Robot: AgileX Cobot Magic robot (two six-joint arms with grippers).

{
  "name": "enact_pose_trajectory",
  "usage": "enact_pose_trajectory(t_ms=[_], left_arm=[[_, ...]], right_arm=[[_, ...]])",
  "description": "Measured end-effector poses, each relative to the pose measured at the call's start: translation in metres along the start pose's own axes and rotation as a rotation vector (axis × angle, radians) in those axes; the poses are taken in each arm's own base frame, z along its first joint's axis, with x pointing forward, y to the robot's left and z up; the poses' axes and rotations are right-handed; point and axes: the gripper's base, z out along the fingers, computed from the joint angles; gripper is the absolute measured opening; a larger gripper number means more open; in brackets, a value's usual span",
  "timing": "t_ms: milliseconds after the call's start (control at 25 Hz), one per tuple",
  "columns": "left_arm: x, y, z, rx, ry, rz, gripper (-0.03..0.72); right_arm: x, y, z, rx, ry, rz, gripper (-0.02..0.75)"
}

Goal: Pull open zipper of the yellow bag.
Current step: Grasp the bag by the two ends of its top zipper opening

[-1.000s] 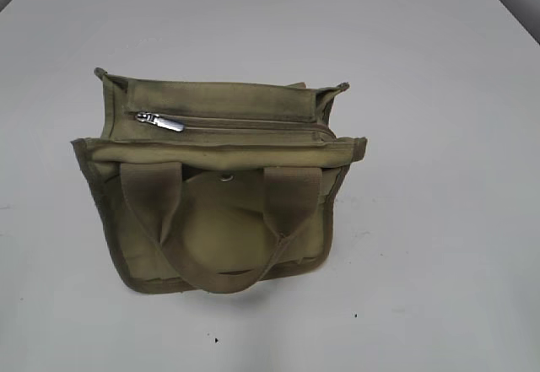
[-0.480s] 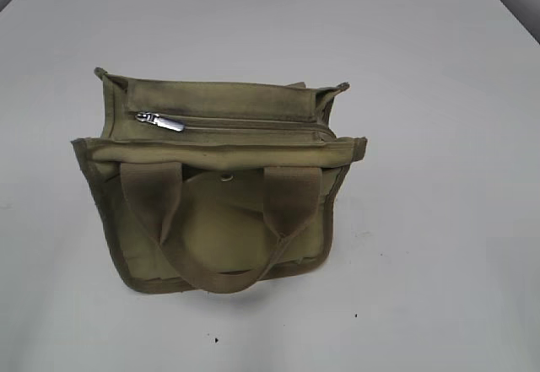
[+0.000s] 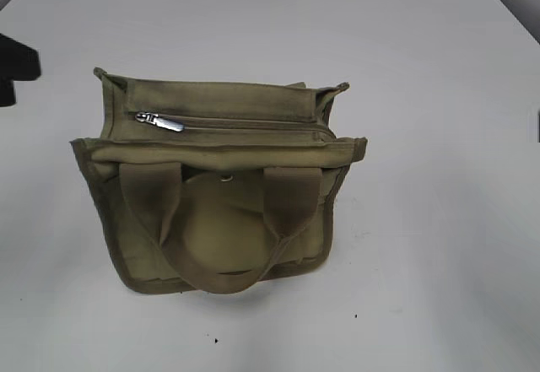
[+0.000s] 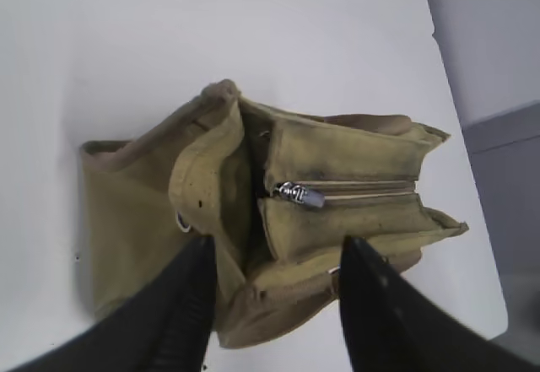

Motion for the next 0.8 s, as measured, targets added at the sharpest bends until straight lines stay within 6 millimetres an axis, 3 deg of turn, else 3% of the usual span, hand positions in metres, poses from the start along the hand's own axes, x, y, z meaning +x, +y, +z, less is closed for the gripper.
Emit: enact_pose_trajectory(t_ms=[400, 600, 800], left_arm=[[-0.046, 0.022, 0.083, 0.105, 0.281, -0.143, 0.373], [-0.057, 0.025, 0.102, 0.146, 0.332, -0.178, 0.373], [-0.055, 0.022, 0.113, 0.171, 0.389, -0.182, 0.373]], right_arm=[[-0.072, 0.011, 0.092, -0.213, 0.093, -0.304, 0.469], [-0.102, 0.026, 0.135, -0.279, 0.086, -0.404, 0.469], [-0.121, 0.046, 0.165, -0.333, 0.071, -0.462, 0.469]])
